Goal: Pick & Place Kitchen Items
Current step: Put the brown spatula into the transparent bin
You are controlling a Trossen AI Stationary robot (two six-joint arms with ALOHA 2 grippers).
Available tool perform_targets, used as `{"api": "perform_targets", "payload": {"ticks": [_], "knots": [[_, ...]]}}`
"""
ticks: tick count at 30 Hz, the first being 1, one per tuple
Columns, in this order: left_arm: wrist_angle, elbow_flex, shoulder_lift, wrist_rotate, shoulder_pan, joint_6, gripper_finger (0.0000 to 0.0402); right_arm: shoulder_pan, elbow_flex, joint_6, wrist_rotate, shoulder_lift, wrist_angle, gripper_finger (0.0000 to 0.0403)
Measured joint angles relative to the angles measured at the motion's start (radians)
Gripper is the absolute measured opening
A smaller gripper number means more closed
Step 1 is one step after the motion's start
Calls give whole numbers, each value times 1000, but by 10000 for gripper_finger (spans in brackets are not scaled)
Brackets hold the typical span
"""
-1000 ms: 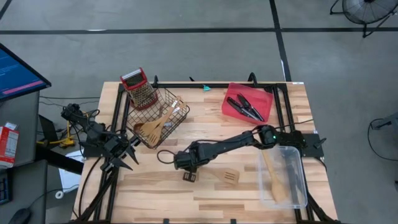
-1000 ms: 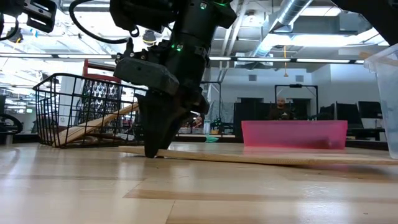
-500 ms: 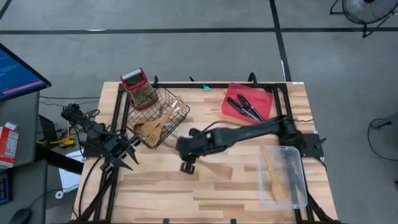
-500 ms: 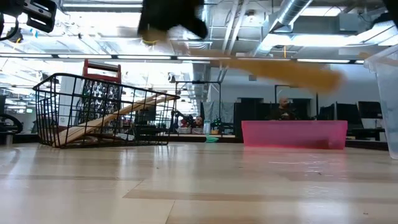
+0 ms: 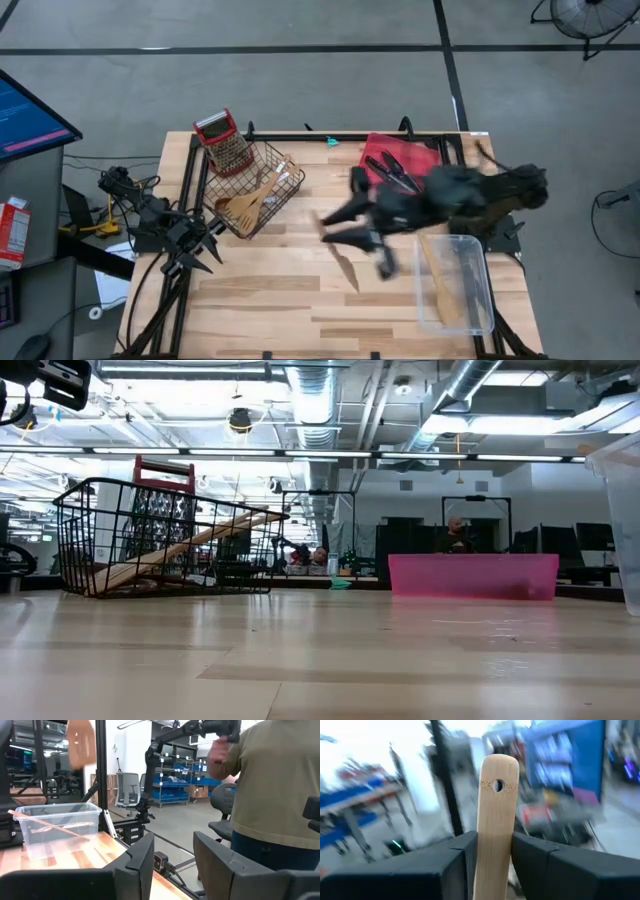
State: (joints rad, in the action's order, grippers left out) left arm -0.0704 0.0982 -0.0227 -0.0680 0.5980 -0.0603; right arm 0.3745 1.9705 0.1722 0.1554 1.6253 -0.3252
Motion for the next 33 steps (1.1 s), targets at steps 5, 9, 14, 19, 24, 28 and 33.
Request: {"api": "perform_targets", "payload": {"ticks": [5,9,14,19,24,28,33], "knots": [[-1,0,0,0,0,0,117,132,0,-173,-2,-71,179,102],[-3,0,0,0,0,0,117,237,0,-294,-22,-90,312,103],[-6,0,0,0,0,0,117,336,0,-435,-207,-81,479,103],[-7,0,0,0,0,0,117,390,0,-494,-293,-72,511,103],[-7,0,0,0,0,0,117,402,0,-489,-298,-67,521,103],[-8,0,0,0,0,0,117,412,0,-478,-315,-65,514,103],[-11,0,0,0,0,0,117,425,0,-478,-316,-66,513,103]]}}
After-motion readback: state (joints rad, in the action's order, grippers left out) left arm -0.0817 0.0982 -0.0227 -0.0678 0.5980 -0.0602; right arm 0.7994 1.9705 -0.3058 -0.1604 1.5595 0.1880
